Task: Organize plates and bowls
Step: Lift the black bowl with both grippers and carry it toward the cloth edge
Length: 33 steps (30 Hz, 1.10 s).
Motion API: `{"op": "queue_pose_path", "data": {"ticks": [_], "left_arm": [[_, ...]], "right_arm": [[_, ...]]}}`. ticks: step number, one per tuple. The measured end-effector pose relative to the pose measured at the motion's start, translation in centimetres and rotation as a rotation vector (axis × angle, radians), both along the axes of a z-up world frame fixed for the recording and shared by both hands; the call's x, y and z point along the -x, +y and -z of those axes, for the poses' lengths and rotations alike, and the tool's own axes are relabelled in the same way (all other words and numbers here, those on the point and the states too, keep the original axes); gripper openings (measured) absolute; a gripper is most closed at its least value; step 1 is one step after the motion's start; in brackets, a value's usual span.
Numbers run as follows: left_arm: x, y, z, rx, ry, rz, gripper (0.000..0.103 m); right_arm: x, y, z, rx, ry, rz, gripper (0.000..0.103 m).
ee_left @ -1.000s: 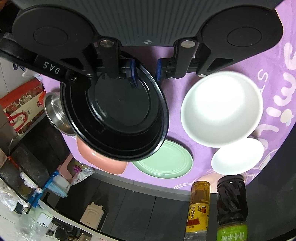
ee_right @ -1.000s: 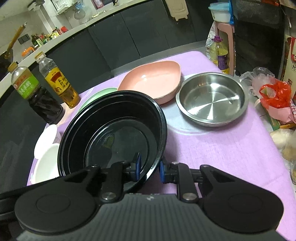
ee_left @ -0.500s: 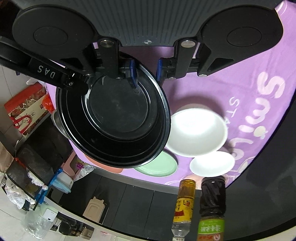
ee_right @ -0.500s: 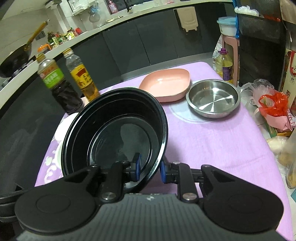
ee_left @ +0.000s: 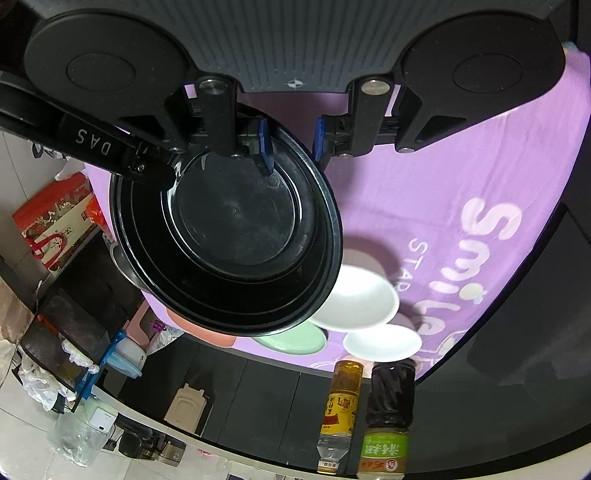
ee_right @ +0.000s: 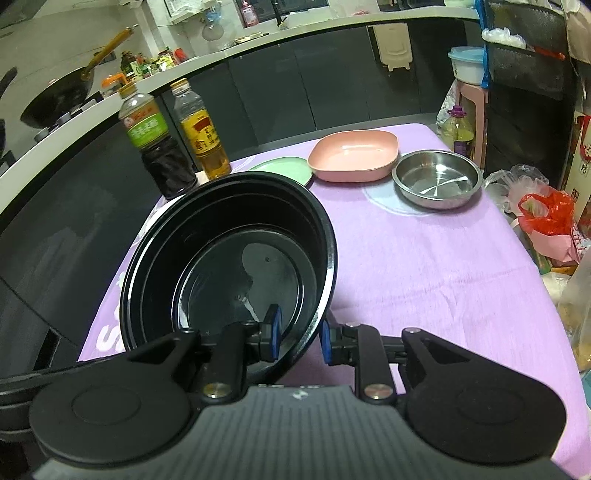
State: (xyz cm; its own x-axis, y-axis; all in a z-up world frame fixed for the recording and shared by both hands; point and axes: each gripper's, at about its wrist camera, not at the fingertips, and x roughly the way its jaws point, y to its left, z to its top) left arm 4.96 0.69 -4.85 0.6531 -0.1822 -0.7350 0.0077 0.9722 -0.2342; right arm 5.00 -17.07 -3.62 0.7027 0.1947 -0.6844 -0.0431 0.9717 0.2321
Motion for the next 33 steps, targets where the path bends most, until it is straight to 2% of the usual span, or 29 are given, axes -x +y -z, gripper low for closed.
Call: {"op": "queue_pose_path", "data": {"ticks": [11, 20, 33], "left_arm": [[3.1, 1.6, 0.3, 0.003, 0.006, -0.013, 0.023], [3.3, 2.4, 2.4, -0.013, 0.078, -0.035, 0.023], [2.8, 2.2, 4.1, -0.032, 0.119, -0.019, 0.022]], "right_arm": [[2.7, 1.7, 0.0, 0.023, 0.004, -0.033, 0.024], [2.8, 2.5, 1.8, 0.028, 0.067, -0.058, 0.024], [2.8, 1.9, 3.5, 0.009, 0.123, -0.027, 0.024]]}}
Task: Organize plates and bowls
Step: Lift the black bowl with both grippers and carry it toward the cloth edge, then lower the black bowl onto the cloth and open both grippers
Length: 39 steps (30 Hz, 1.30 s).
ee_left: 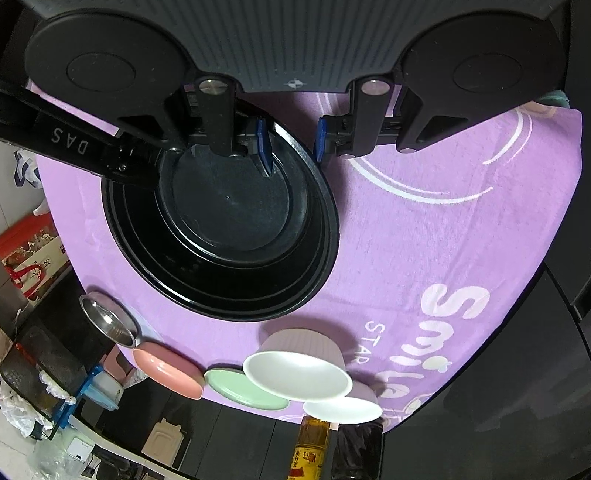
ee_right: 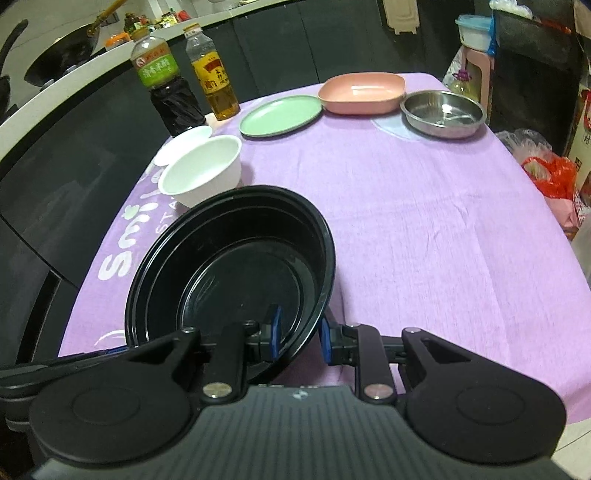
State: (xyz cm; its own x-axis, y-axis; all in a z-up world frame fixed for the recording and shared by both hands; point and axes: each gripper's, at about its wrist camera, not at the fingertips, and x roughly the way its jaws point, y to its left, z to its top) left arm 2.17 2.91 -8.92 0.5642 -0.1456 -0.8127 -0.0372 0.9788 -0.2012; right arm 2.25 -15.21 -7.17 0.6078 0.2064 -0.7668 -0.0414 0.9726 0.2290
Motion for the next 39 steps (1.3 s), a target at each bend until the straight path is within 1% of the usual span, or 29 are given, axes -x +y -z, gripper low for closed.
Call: {"op": "queue_pose_path", "data": {"ticks": [3, 7, 11, 13, 14, 15, 17, 20, 23, 28, 30, 39], "left_arm": [[0.0, 0.2, 0.0, 0.001, -0.017, 0.001, 0.022], [-0.1, 1.0, 0.0, 0.033, -0.024, -0.013, 0.024], [0.0, 1.8, -0.1, 0.066, -0.049, -0.028, 0.031], [0.3, 1.9, -0.3, 0.066, -0.079, -0.023, 0.033], [0.4, 2.0, -0.4, 0.061, -0.096, -0.017, 0.035], [0.6, 1.9, -0.6, 0.052, -0.114, -0.010, 0.037], [0.6, 1.9, -0.8, 0.036, -0.128, -0.005, 0.037], [0.5, 2.0, -1.0, 0.030, -0.127, -0.013, 0.037], [0.5, 2.3, -1.4, 0.015, -0.137, -0.032, 0.037], [0.7, 2.8, -2.3, -0.007, -0.194, -0.073, 0.037], [0.5, 3.0, -2.7, -0.010, -0.210, -0.076, 0.037], [-2.2, 4.3, -3.2, 0.002, -0.233, -0.119, 0.037]], "right_arm": [[-0.1, -0.1, 0.1, -0.005, 0.000, 0.007, 0.024], [-0.2, -0.5, 0.3, -0.030, 0.002, 0.021, 0.024], [-0.3, -0.9, 0.4, -0.063, 0.012, 0.035, 0.026], [-0.3, -1.1, 0.4, -0.069, 0.008, 0.045, 0.032], [-0.3, -1.1, 0.3, -0.070, 0.002, 0.049, 0.039], [-0.2, -1.1, 0.2, -0.071, -0.009, 0.050, 0.043], [0.0, -1.1, -0.1, -0.068, -0.026, 0.045, 0.046], [0.2, -1.2, -0.7, -0.058, -0.056, 0.046, 0.051], [0.3, -1.7, -1.1, -0.052, -0.080, 0.064, 0.052], [0.0, -2.7, -1.5, -0.060, -0.098, 0.088, 0.053], [-0.2, -2.8, -1.5, -0.058, -0.100, 0.085, 0.053], [-2.5, -3.2, -2.3, -0.035, -0.130, 0.065, 0.053]]}}
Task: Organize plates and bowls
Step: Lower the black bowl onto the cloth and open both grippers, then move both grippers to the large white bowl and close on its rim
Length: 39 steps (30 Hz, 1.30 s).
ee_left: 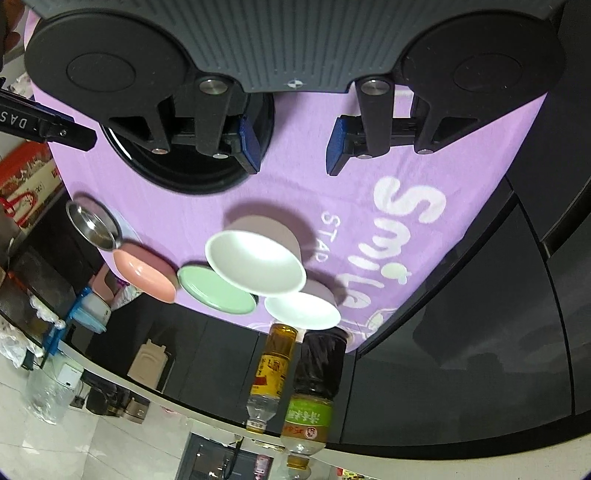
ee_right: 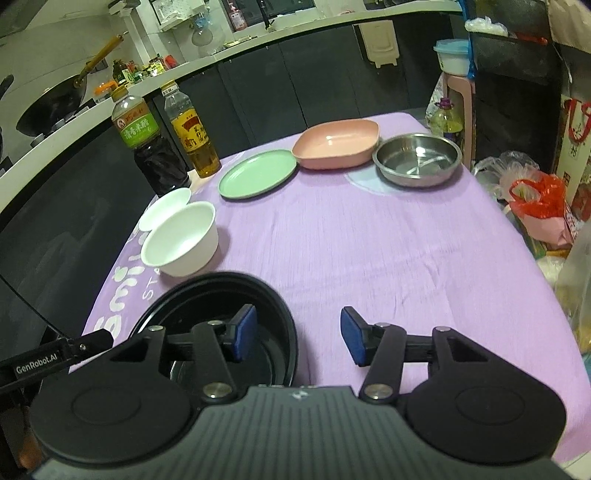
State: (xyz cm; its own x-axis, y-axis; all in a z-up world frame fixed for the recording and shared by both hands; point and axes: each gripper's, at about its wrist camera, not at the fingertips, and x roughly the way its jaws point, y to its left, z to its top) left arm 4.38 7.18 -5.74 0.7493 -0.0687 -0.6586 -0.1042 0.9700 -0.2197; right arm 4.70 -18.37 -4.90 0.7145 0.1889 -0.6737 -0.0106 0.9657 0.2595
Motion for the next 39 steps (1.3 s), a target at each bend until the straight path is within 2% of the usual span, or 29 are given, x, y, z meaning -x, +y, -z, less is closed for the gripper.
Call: {"op": "queue_pose_path", "data": {"ticks": [6, 19, 39], "left_arm": [[-2.3, 0.2, -0.3, -0.003, -0.004, -0.029, 0.037], [-7.3, -0.2, 0.0, -0.025, 0.052, -0.031, 0.037], [-12.9, 2.3, 1.7, 0.027, 0.110, -0.084, 0.037]], "right_arm": [[-2.3, 0.1, -0.3, 0.011, -0.007, -0.030, 0.053], [-6.9, 1.7, -0.8, 0.007, 0.025, -0.104, 0.053], [-13.5, 7.0, -0.3, 0.052, 0.097, -0.229, 0.053]]}}
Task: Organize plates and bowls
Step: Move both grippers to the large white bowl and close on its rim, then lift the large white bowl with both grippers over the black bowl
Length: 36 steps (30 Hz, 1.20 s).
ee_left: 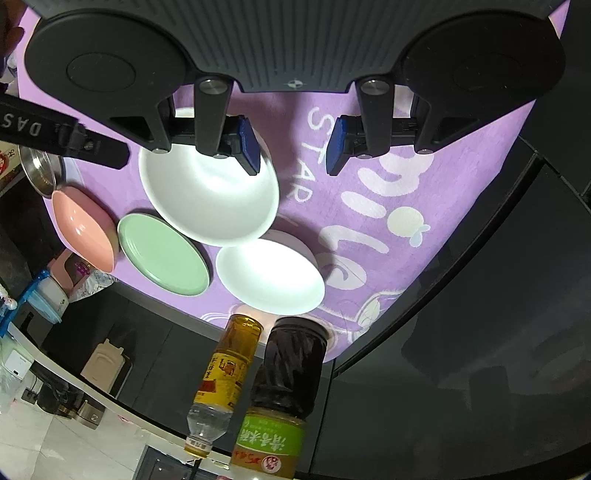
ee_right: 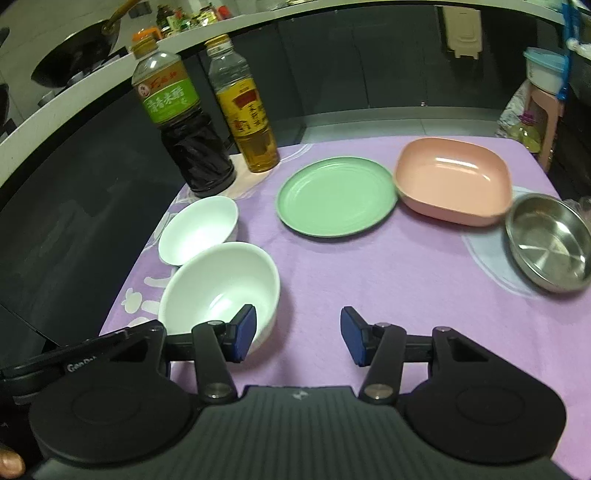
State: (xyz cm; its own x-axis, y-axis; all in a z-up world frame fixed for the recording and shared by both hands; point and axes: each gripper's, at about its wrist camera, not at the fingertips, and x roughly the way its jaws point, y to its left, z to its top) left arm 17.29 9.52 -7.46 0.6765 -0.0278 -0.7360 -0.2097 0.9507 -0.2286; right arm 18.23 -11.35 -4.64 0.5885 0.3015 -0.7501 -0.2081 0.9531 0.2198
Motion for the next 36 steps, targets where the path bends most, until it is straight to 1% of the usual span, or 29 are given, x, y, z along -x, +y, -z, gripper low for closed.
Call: {"op": "queue_pose_path", "data": {"ticks": [8, 22, 23, 24, 25, 26, 27, 28, 29, 30, 36], "left_arm": [[-1.5, -0.3, 0.7, 0.001, 0.027, 0.022, 0.037], [-3.1, -0.5, 2.5, 0.031, 0.067, 0.063, 0.036], [-3.1, -0.5, 2.6, 0.034, 0.066, 0.068, 0.034], [-3.1, -0.6, 2.7, 0.040, 0.061, 0.078, 0.026], [-3.2, -0.7, 2.8, 0.048, 0.059, 0.094, 0.022], [-3.1, -0.8, 2.9, 0.059, 0.058, 0.114, 0.015], [-3.0, -1.0, 2.8, 0.061, 0.054, 0.129, 0.014], [-2.9, -1.3, 2.7, 0.044, 0.045, 0.132, 0.014], [-2.7, -1.6, 2.5, 0.025, 0.034, 0.136, 0.014], [-2.5, -1.7, 2.4, 0.018, 0.026, 0.139, 0.014], [-1.5, -1.9, 1.0, 0.027, -0.006, 0.145, 0.014]], "right_arm": [[-2.1, 1.7, 1.5, 0.014, 0.051, -0.033, 0.053], [-4.0, 2.7, 3.8, 0.055, 0.081, -0.062, 0.052], [-4.1, 2.8, 3.9, 0.056, 0.081, -0.062, 0.050], [-4.2, 2.9, 4.0, 0.057, 0.082, -0.062, 0.044], [-4.2, 2.9, 4.2, 0.057, 0.085, -0.065, 0.040], [-4.3, 3.0, 4.3, 0.053, 0.091, -0.072, 0.029], [-4.3, 3.0, 4.4, 0.041, 0.098, -0.084, 0.019], [-4.2, 3.1, 4.4, 0.032, 0.102, -0.094, 0.015], [-4.1, 3.3, 4.4, 0.042, 0.098, -0.097, 0.012], [-3.9, 3.4, 4.3, 0.053, 0.087, -0.098, 0.012], [-2.9, 2.8, 3.0, 0.042, 0.049, -0.095, 0.012]]}}
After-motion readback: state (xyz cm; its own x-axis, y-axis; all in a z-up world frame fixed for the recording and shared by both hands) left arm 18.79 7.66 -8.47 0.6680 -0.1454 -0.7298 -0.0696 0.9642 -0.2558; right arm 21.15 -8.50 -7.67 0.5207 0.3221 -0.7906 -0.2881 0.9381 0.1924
